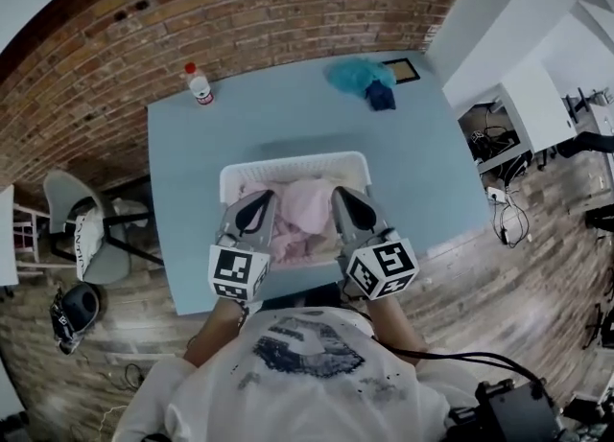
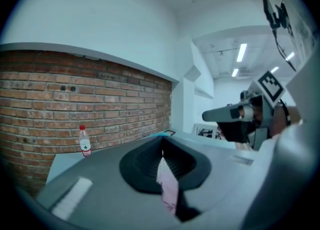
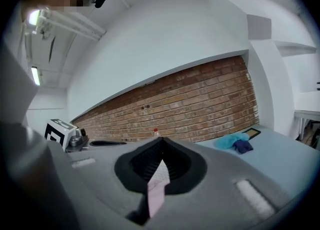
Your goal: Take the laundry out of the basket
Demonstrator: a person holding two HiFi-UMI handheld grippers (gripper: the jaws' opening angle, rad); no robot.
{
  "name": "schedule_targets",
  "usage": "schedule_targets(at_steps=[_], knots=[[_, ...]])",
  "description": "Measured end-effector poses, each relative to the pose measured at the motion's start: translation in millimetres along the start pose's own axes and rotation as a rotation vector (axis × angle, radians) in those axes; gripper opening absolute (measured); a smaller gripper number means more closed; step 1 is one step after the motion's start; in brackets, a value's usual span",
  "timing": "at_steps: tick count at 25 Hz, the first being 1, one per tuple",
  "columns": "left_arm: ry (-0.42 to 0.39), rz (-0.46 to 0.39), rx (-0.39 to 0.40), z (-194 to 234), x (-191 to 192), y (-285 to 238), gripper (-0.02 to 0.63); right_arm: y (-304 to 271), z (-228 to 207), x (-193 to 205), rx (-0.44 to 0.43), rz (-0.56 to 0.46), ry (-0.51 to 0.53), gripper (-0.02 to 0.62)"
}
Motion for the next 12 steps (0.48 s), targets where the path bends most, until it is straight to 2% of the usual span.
schedule_targets(at_steps=[5,9,12], knots=[[0.043,0.019,-0.084,3,-2,-10,-0.009,-18,-12,-4,-0.123,0.064,0.044,-0.002],[0.074,0.034,-0.149,10,3,-10,-0.009,-33,-16,3,-0.193,0.150,0.095,0.000],[0.092,0.045,-0.184,15,9,-7,-0.009,-40,-19,2,-0.231,0.166,0.103,0.002]])
Point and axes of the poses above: the fingertips, and each gripper's own axes: y backward along the fingers, z to its left, x out of its underside, the point moved 1 cm from there along y, backward along the fingers, and after that the axes turned 15 degrees about z, right-handed, at the moved point
